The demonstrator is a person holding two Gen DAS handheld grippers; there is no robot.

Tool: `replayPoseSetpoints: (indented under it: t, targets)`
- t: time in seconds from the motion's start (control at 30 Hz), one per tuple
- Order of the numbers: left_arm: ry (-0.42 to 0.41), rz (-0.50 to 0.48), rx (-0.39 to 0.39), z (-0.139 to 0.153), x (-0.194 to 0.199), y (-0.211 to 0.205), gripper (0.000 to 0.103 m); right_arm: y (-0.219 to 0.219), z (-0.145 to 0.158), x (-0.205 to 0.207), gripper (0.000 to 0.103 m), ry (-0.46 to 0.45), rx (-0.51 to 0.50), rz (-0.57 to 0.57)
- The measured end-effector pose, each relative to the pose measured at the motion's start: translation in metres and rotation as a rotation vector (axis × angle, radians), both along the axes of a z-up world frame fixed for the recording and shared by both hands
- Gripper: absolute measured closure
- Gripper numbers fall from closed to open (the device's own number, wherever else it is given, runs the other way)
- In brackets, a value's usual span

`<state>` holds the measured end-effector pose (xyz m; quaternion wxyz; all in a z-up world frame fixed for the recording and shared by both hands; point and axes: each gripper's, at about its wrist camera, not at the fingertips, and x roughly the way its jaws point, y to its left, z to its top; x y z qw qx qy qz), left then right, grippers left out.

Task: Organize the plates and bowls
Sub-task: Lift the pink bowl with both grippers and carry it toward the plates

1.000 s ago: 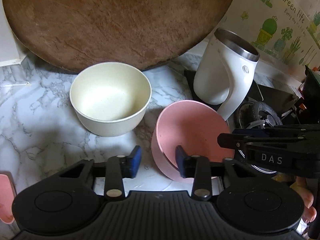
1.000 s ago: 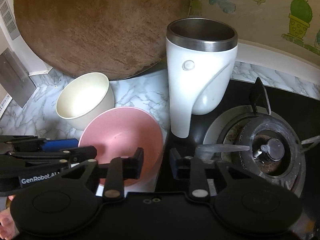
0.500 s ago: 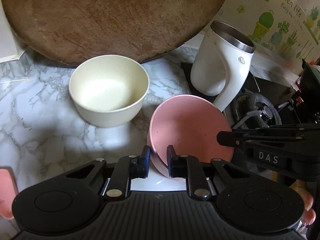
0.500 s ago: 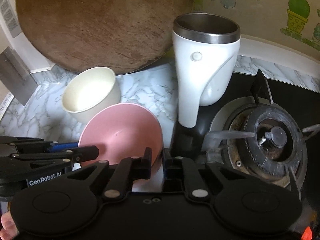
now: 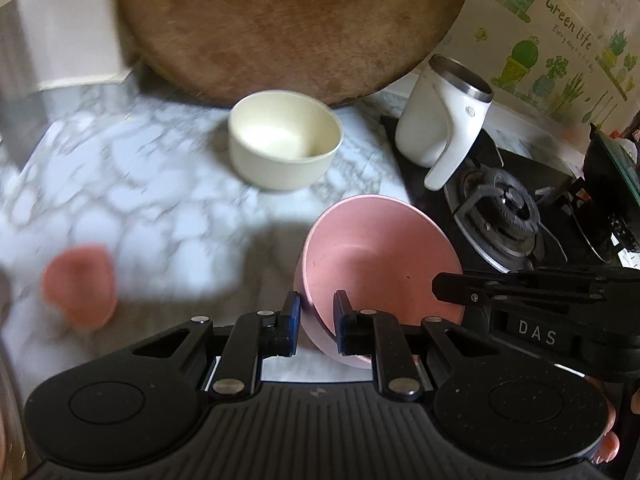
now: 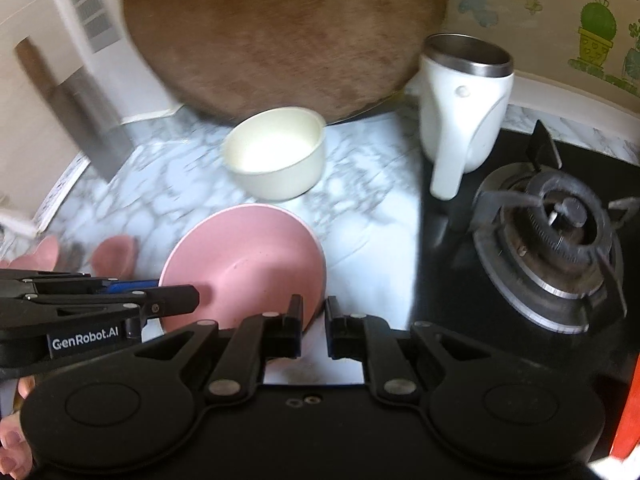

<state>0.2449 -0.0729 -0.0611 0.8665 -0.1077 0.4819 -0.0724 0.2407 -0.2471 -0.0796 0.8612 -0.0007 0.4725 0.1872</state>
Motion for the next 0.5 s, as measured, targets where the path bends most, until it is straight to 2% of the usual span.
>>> replayPoseSetpoints:
  t: [0.2, 0.5]
  targets:
    - [0.025, 0.012, 0.014, -0.001, -0.042, 0.018, 0.086, 0.017, -0.003, -0.038, 0.091, 0.021, 0.005, 0.012]
    - [0.056, 0.002, 0.019, -0.007, -0.083, 0.034, 0.086, 0.031, -0.011, -0.075, 0.091, 0.051, 0.002, 0.006]
